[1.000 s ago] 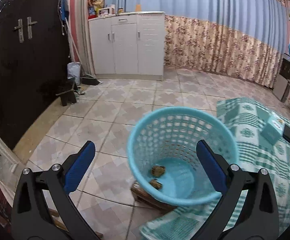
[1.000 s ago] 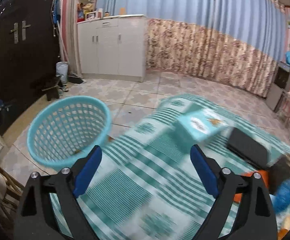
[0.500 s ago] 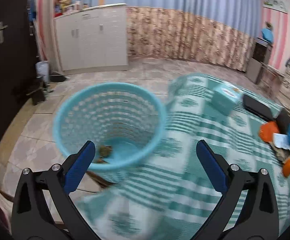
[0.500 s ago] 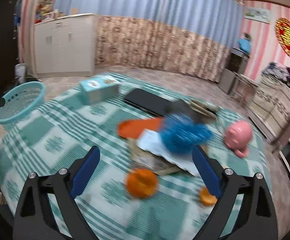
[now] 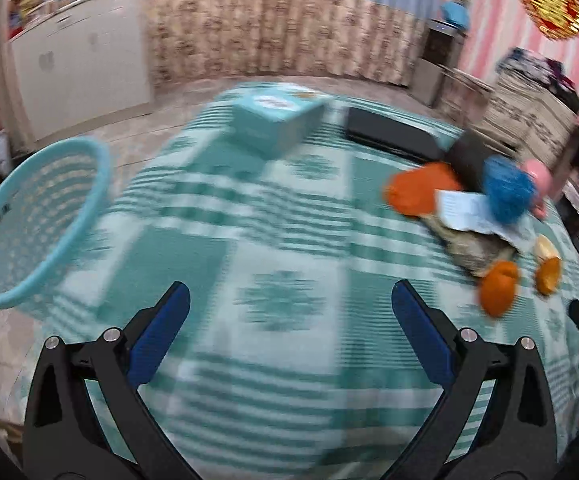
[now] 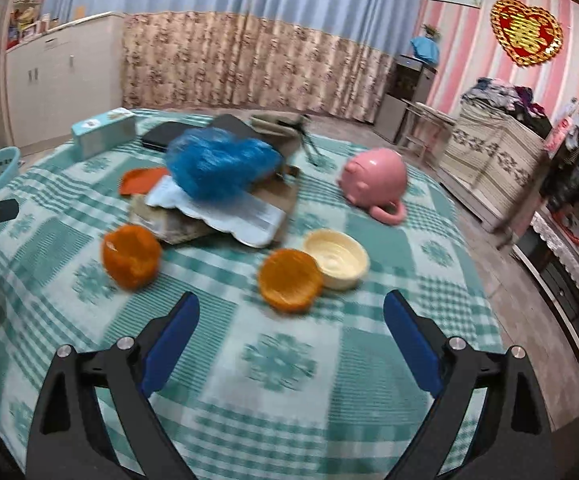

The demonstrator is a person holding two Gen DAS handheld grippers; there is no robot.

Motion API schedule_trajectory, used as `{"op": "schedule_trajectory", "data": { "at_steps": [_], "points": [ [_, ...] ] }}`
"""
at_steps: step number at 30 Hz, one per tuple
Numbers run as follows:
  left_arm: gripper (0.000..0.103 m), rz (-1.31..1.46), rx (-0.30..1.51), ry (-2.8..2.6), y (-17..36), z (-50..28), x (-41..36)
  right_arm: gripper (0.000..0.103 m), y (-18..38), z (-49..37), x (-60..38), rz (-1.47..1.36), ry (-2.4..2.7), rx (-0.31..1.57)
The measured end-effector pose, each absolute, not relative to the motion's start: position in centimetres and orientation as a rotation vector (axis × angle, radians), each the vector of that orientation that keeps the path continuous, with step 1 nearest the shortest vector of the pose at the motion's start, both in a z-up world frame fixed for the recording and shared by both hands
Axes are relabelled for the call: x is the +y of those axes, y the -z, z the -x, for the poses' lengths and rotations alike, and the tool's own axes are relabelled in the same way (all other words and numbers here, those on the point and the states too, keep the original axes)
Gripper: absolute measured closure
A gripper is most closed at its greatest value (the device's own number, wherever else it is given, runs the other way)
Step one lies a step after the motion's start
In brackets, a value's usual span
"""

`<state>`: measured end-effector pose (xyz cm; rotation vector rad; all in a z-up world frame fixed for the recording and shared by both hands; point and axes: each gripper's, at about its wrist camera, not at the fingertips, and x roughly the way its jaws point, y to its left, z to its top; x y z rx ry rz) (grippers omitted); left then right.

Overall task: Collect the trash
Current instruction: 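Move the left tool back to the table and grasp an orange peel, then grasp the other orange peel half with the right tool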

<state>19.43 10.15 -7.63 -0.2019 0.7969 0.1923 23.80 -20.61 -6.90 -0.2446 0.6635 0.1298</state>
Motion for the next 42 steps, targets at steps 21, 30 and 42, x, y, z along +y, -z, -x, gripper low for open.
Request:
{"op": "schedule_trajectory", "data": {
  "at_steps": [21, 30, 42],
  "points": [
    [0.028, 0.116, 0.895, 0.009, 10.5, -24.8, -4.0, 0.012, 9.8, -26.1, -28.3, 0.091, -0.026, 0.745],
    [0.066, 0.138, 0.886, 0.094, 9.7, -24.0, -2.7, 0.012, 10.3, -26.4, -27.0, 0.074, -0.062, 0.756],
    [0.067, 0.097, 0.807, -0.044, 6.8, -20.8, 2.8, 0.013, 11.2, -29.2, -21.6, 0.071, -0.145, 0.810]
  ]
}}
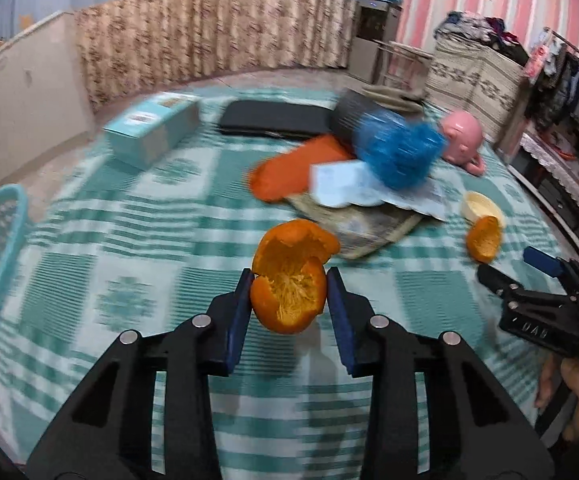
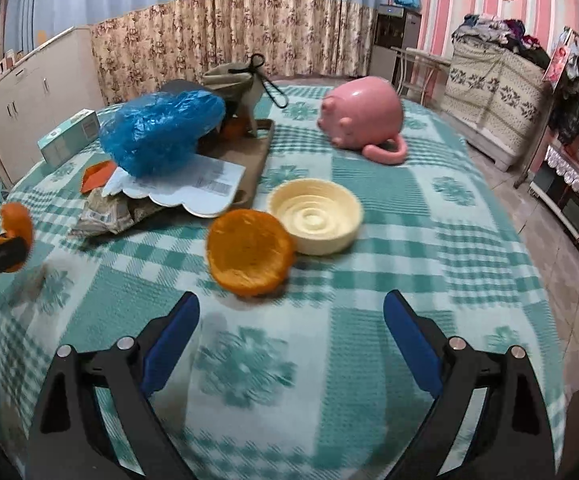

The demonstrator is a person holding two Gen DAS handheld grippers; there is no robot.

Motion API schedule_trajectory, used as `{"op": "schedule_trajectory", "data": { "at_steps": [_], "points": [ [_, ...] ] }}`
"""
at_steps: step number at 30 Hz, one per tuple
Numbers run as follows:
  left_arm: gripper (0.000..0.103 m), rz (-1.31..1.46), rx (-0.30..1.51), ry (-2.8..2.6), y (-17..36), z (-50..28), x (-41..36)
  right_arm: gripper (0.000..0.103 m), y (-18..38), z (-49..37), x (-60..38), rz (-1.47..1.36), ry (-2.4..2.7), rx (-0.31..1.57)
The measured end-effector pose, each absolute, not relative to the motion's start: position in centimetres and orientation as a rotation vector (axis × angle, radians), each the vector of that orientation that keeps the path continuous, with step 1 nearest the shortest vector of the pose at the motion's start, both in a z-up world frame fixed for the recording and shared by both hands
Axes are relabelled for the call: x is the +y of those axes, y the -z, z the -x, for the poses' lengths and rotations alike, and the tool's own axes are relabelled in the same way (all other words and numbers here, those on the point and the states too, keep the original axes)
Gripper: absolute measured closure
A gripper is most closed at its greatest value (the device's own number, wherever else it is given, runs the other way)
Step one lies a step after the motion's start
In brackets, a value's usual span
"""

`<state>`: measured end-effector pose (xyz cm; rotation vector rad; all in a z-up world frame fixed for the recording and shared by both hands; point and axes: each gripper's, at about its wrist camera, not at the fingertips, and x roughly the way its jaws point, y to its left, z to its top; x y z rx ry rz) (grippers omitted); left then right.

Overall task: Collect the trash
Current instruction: 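Grasp the other orange peel half with the right tool, then carry both orange peels to the blue basket and release them inside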

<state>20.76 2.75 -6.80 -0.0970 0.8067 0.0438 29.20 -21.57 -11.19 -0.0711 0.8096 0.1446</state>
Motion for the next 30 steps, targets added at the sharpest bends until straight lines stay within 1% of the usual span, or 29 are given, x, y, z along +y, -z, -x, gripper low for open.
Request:
{"op": "schedule_trajectory", "data": {
  "at_steps": [1, 3, 4, 5, 9, 12, 13, 17, 23, 30],
  "points": [
    [0.067, 0.105, 0.807, -0.062, 6.8, -20.5, 3.9, 0.013, 11.3, -29.4, -21.3, 0.068, -0.140, 0.812],
    [0.067, 0.125, 0.813, -0.086, 6.9, -20.2, 5.5, 0.023, 11.4, -29.7, -20.8, 0.067, -0.135, 0.818],
    [0.067, 0.131, 0.812, -0.107, 7.1, -20.0, 6.3, 0.031, 11.5, -30.0, -20.5, 0.069, -0.131, 0.824],
    [0.067, 0.136, 0.811, -0.127, 7.1, -19.9, 6.9, 0.035, 11.5, -30.1, -20.3, 0.068, -0.130, 0.826],
    [0.067, 0.148, 0.807, -0.196, 7.3, -18.9, 9.7, 0.043, 11.5, -30.6, -19.7, 0.066, -0.139, 0.820],
    [0.067, 0.149, 0.793, -0.227, 7.0, -18.3, 11.1, 0.053, 11.5, -30.8, -19.5, 0.052, -0.153, 0.821],
    [0.067, 0.151, 0.788, -0.240, 6.9, -18.1, 11.6, 0.058, 11.5, -30.8, -19.5, 0.051, -0.154, 0.820],
    [0.067, 0.170, 0.773, -0.272, 6.5, -17.5, 13.5, 0.063, 11.1, -30.5, -19.6, 0.048, -0.165, 0.809],
    [0.067, 0.151, 0.740, -0.302, 5.6, -16.8, 14.8, 0.063, 9.6, -28.6, -18.7, 0.049, -0.182, 0.766],
    [0.067, 0.164, 0.717, -0.322, 5.1, -15.8, 16.4, 0.063, 7.8, -28.1, -14.5, 0.082, -0.266, 0.724]
  ]
}}
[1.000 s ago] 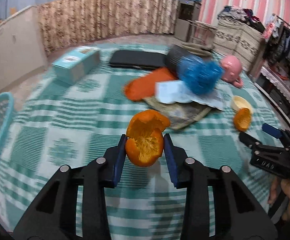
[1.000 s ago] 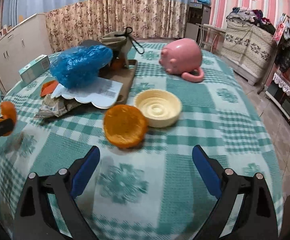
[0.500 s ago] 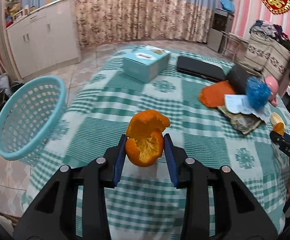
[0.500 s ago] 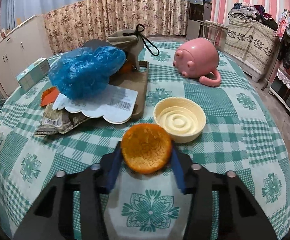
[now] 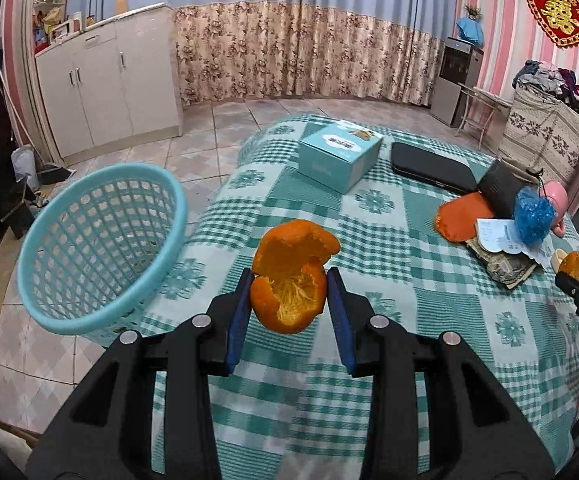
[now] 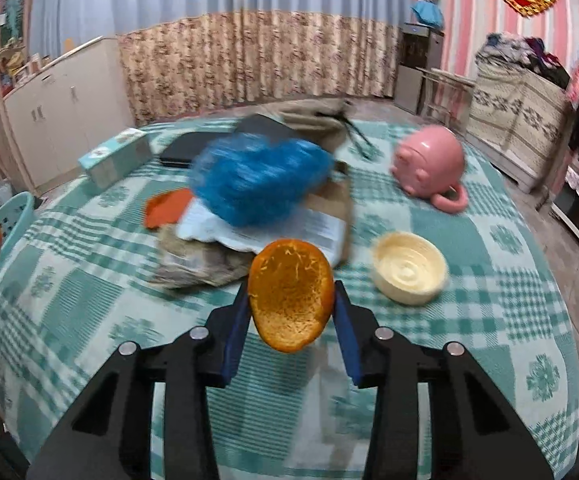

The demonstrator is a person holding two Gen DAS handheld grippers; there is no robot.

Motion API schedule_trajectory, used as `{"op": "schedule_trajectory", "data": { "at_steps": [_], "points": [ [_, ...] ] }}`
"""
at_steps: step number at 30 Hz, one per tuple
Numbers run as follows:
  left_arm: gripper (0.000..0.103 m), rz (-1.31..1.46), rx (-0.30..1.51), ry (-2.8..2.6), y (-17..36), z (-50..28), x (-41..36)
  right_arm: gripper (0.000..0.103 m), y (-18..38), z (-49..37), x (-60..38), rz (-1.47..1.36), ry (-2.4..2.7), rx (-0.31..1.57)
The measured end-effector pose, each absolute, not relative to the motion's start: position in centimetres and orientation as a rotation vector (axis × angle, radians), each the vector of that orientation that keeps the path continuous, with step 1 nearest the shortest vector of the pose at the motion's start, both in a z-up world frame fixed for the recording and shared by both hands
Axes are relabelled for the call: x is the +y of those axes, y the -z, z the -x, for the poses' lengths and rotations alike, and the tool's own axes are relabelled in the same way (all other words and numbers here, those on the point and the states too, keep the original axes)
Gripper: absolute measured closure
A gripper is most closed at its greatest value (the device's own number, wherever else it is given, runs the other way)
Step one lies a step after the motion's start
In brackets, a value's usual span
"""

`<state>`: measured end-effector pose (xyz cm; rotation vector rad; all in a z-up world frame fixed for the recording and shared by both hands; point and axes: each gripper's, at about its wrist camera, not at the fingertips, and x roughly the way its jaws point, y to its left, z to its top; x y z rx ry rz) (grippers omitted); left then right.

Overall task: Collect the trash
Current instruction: 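Carry both orange peels to the blue basket and release them inside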

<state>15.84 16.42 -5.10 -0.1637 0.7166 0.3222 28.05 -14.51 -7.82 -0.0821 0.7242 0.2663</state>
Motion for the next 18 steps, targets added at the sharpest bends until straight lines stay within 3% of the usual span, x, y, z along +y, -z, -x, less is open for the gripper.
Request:
{"op": "schedule_trajectory", "data": {
  "at_steps": [18],
  "points": [
    [0.067, 0.204, 0.630, -0.499, 2.9, -12.7, 27.1, 0.063, 3.0, -27.3, 3.7, 0.142, -0.599, 0.621]
  ]
}}
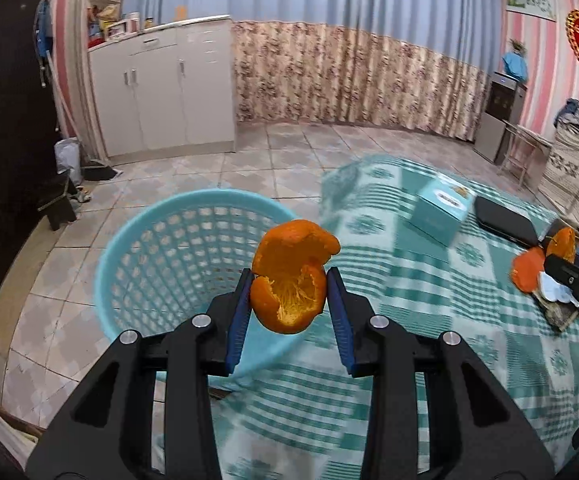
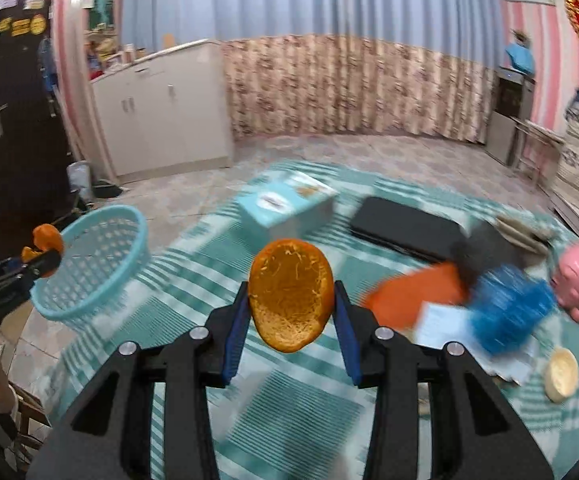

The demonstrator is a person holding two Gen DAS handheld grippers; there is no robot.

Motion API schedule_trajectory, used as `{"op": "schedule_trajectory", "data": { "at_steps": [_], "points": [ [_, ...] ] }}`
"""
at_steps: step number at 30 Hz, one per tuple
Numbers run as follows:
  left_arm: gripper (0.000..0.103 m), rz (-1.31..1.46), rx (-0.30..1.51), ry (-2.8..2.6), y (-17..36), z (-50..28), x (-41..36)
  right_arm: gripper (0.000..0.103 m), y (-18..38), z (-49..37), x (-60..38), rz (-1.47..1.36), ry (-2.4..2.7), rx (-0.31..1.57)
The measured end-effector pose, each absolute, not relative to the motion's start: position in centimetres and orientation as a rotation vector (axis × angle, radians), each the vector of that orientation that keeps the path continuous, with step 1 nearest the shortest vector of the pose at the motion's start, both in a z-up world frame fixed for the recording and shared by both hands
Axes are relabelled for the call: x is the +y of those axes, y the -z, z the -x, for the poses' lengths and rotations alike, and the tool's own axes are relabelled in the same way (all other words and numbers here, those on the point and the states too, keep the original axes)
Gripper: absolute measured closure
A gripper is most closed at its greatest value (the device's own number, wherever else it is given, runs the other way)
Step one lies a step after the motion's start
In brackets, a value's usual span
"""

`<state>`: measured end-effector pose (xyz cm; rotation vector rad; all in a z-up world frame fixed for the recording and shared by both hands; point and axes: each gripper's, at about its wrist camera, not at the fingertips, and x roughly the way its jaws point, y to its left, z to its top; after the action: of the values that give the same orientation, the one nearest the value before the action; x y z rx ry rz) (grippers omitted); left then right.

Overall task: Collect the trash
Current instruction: 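Carry both orange peels to the blue basket and release them inside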

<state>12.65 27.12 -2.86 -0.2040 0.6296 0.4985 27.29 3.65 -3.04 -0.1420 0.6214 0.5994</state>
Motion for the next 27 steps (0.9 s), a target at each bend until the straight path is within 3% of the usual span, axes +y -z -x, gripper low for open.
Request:
{"op": "schedule_trajectory", "data": {
  "at_steps": [8, 21, 22, 24, 26, 27],
  "points": [
    [0.067, 0.221, 0.593, -0.584, 2.4, -11.1, 32.3, 0.063, 3.1, -26.9, 10.2, 0.166, -0.696, 0.616],
    [0.066, 0.304, 0.651, -0.629, 5.9, -13.5, 40.4, 0.063, 4.7, -26.7, 17.2, 0.245, -0.773, 0.629],
    [0.063, 0.307, 0.652, -0.629, 6.1, -13.6, 40.6, 0.063, 4.8, -26.8, 17.5, 0.248, -0.776, 0.630],
    [0.039, 0.311, 0.642, -0.629, 6.0, -13.6, 41.0, 0.063, 5.0, -27.1, 17.8, 0.247, -0.776, 0.633],
    [0.027, 0.302, 0.625, -0.639, 5.7, -13.4, 41.2, 0.063, 5.1, -27.3, 18.1, 0.241, -0.777, 0.639],
    [0.025, 0.296, 0.616, -0.640, 5.4, -13.3, 41.2, 0.063, 5.2, -27.3, 18.3, 0.241, -0.777, 0.642]
  ]
}}
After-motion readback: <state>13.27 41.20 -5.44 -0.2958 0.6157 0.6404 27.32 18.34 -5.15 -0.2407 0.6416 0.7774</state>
